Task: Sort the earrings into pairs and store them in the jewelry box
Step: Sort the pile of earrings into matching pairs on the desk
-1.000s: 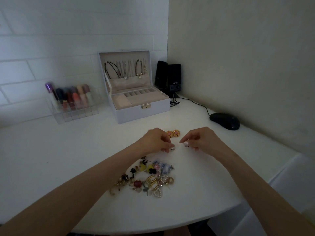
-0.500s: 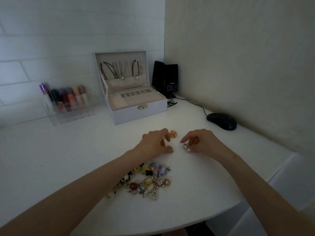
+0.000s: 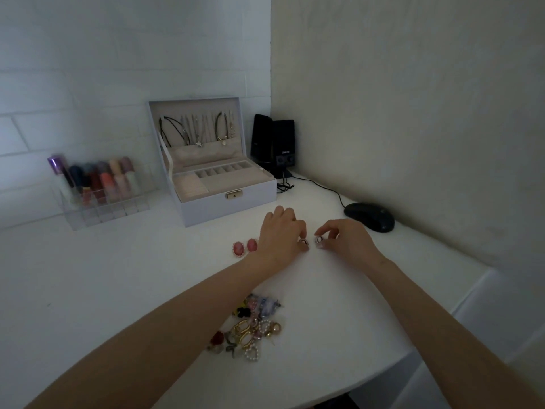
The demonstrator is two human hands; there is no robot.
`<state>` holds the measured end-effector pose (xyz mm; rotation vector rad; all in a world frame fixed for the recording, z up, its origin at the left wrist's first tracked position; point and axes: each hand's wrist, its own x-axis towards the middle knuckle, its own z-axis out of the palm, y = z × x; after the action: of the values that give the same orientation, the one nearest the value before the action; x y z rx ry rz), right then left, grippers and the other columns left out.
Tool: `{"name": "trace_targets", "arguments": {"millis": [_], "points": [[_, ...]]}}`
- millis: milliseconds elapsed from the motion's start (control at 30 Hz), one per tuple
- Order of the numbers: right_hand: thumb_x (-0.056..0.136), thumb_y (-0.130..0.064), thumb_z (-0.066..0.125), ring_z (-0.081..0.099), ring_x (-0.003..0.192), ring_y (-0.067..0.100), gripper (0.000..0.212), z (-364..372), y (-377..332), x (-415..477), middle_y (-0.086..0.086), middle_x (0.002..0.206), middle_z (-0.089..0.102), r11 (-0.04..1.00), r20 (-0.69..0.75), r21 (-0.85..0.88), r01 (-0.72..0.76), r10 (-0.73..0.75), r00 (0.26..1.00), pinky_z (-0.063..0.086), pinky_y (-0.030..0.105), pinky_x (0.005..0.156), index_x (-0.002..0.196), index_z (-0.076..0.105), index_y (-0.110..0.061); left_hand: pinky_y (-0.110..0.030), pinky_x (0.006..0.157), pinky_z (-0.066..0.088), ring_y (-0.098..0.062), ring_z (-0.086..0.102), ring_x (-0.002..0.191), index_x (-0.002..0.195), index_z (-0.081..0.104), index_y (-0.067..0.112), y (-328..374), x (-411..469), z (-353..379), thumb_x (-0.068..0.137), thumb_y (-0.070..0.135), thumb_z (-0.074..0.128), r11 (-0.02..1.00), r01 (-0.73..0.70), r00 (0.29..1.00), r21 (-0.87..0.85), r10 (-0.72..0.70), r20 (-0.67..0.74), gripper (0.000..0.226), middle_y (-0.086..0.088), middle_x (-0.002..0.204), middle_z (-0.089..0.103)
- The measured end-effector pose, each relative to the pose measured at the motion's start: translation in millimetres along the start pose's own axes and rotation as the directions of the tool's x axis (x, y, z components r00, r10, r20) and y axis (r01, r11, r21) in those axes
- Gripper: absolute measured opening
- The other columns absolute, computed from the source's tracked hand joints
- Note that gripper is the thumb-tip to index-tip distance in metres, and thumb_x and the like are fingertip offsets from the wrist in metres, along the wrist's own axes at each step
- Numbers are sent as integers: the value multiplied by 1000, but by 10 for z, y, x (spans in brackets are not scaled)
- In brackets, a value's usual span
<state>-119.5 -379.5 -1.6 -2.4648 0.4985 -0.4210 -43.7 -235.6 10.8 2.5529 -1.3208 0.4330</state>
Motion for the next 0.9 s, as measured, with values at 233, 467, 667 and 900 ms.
{"name": "trace_targets", "arguments": {"millis": [233, 467, 667, 900], "points": [[79, -30, 70, 54, 78, 13, 18, 22, 21, 66, -2, 81, 60, 1000, -8, 5, 3, -3, 1000, 35, 22, 58, 97, 70, -32, -29, 85, 28, -20, 43, 107, 108, 61, 24, -2, 124, 98, 87, 39, 55, 999, 40, 999, -33, -41, -10, 26, 2, 110, 60], [76, -29, 72, 52, 77, 12, 18, 51, 44, 83, -2, 80, 59, 999, -41, 38, -3, 4, 999, 33, 23, 59, 94, 71, -32, -31, 85, 29, -20, 44, 107, 110, 58, 22, 10, 168, 155, 87, 37, 55, 994, 69, 997, -83, -71, -19, 27, 3, 110, 64], [76, -29, 73, 52, 77, 12, 22, 56, 51, 57, -4, 80, 57, 999, -76, 43, -4, 7, 997, 35, 24, 62, 98, 68, -31, -30, 85, 29, -19, 44, 107, 109, 57, 22, -41, 117, 102, 86, 43, 56, 996, 58, 998, -69, -59, -6, 30, 4, 110, 62], [76, -27, 74, 46, 60, 5, 20, 6, -120, -174, -6, 73, 56, 990, -77, 131, 57, -47, 996, 39, 25, 63, 94, 68, -31, -28, 82, 30, -17, 45, 102, 103, 59, 23, -306, -230, -234, 85, 37, 60, 994, 28, 998, -108, -21, 66, 23, 6, 106, 59]]}}
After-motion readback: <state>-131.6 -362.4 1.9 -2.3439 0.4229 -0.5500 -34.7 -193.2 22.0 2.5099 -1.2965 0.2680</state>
